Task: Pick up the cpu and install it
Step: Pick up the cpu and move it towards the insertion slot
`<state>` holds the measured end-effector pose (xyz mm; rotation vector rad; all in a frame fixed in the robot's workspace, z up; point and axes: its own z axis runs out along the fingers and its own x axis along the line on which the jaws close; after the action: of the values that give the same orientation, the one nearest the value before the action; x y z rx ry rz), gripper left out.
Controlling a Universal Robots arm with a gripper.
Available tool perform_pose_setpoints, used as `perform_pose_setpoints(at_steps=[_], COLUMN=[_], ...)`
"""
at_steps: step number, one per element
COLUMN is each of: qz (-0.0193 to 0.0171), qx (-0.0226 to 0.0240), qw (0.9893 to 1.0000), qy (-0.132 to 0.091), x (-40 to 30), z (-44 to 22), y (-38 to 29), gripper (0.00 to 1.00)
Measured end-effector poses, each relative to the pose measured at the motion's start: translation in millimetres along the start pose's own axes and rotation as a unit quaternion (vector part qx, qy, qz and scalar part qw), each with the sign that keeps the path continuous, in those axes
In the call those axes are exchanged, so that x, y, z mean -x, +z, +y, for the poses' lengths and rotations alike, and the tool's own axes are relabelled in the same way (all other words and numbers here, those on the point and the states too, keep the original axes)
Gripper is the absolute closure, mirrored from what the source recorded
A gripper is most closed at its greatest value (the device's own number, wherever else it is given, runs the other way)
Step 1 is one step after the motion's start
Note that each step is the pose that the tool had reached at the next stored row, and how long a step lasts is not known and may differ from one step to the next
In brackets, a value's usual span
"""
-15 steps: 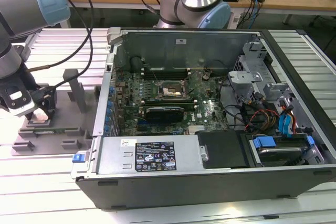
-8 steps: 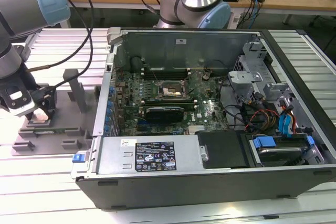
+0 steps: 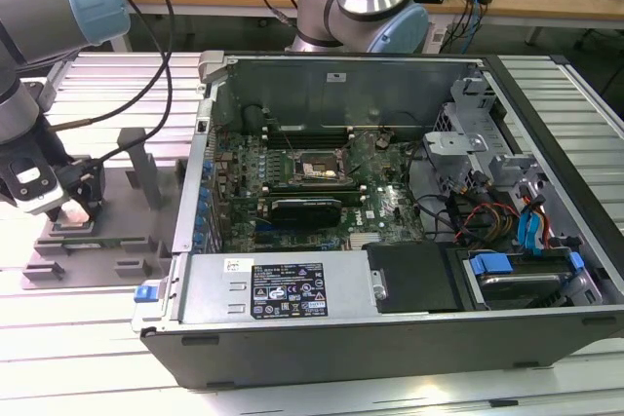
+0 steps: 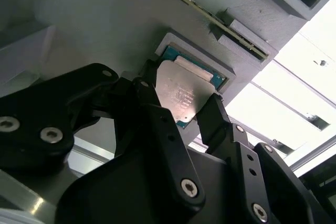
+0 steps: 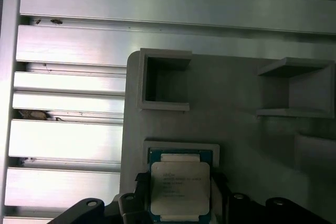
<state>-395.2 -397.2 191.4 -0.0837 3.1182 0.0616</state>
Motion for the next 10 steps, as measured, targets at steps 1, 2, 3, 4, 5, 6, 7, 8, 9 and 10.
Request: perform_pose_setpoints(at_steps=[1,2,3,4,5,6,7,8,9,10], qz=[0.0,0.0001,0.0002,0.0,-0.0003,-0.0005,-0.0005,-0.0004,-0.0004,-0.0003], qx=[0.0,0.0,-0.0001,0.0,-0.0001,-0.0001,-0.0003,-0.0003,-0.0003,-0.0004], qw=[1.0,1.0,1.0,1.0,1.0,1.0,0.9999,0.9999,0.9999,0.9999], qy=[0.0,0.0,0.0,0.001,0.005,0.009,0.012,0.012,0.012,0.012], x=[0.0,0.0,-0.1,0.1,0.2,0.2,0.1,0.1,0.1,0.1], z=[0.0,0.0,0.0,0.1,0.2,0.2,0.2,0.2,0.2,0.2], y=[0.0,-0.3,-1.7,-3.5,-4.2,-4.2,-4.4,-4.5,-4.7,-6.4], gripper=[0.45,0.45,0.45,0.45,0.45,0.45,0.45,0.45,0.45,0.45])
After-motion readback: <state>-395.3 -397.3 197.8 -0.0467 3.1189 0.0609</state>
